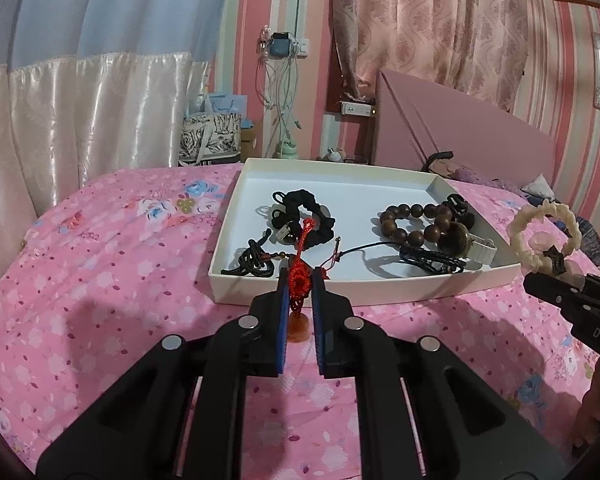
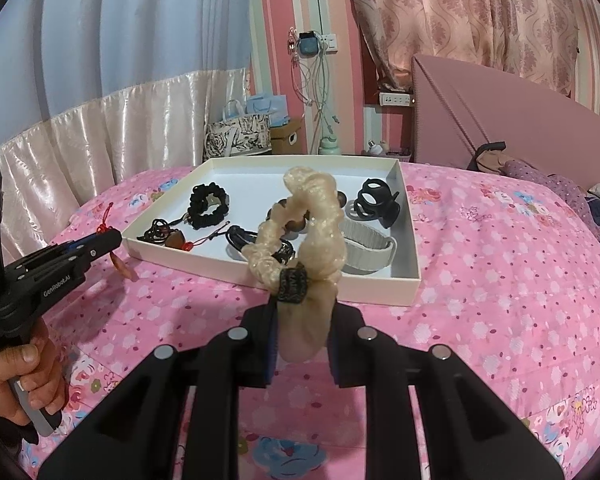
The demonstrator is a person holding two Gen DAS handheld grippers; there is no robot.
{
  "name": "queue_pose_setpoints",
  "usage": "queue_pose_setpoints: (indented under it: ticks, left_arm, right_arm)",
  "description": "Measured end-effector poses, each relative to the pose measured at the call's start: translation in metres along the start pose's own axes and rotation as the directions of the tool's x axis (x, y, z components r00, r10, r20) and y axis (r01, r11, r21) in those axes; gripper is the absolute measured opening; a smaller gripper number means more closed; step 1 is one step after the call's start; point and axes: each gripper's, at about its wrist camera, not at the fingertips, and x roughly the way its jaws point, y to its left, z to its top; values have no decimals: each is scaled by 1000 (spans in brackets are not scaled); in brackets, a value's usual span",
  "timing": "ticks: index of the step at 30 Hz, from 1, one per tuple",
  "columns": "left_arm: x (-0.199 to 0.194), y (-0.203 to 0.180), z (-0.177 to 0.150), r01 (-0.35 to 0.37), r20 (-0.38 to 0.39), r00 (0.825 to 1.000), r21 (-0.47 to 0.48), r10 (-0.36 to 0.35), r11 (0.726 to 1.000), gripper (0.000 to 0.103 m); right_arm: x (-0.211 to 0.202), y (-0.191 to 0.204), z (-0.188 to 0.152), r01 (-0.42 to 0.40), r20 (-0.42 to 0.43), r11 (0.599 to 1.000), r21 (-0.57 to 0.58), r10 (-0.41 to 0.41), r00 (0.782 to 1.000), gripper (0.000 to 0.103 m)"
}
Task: Organize jewelry
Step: 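Hold both items still above the tray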
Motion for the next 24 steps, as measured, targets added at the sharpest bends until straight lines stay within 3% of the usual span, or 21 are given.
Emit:
queue_pose_setpoints:
  ticks: [24]
  left_arm:
    - [-3, -1, -2, 1, 0, 1000, 12, -1, 1000, 10]
  right_arm:
    - [2, 2, 0, 2, -6, 1000, -1, -2, 1000, 22]
